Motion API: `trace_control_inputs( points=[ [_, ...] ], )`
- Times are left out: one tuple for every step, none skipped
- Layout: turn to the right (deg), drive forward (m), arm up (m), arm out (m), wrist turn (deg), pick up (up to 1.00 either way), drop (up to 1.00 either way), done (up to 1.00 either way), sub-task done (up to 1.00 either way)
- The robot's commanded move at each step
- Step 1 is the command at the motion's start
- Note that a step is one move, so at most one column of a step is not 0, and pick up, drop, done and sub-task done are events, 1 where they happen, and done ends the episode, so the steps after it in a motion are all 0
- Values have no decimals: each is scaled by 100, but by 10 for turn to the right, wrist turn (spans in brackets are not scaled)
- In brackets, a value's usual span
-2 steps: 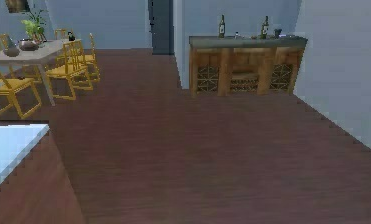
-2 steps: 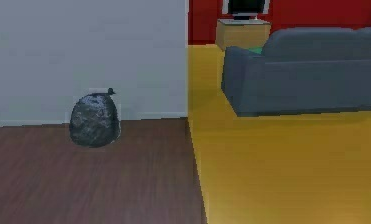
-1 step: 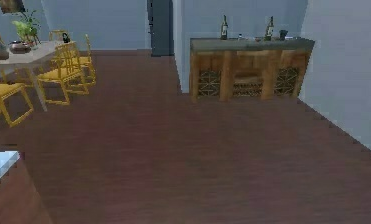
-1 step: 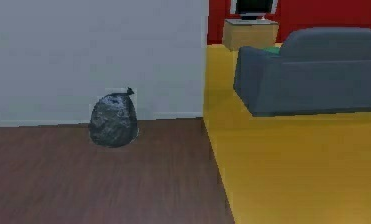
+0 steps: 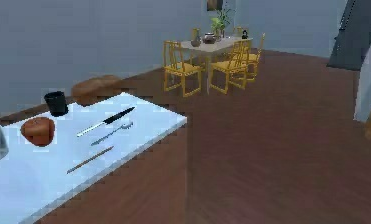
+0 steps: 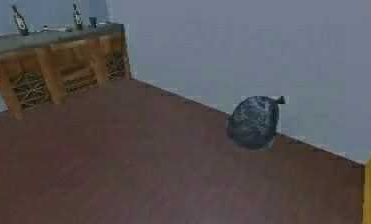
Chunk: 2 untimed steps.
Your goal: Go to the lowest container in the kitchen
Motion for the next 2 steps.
trace_control_inputs(
  points=[
    [390, 0, 0, 0, 0, 0, 0, 0, 0],
    [0, 100, 0, 0, 0, 0, 0, 0, 0]
  ],
)
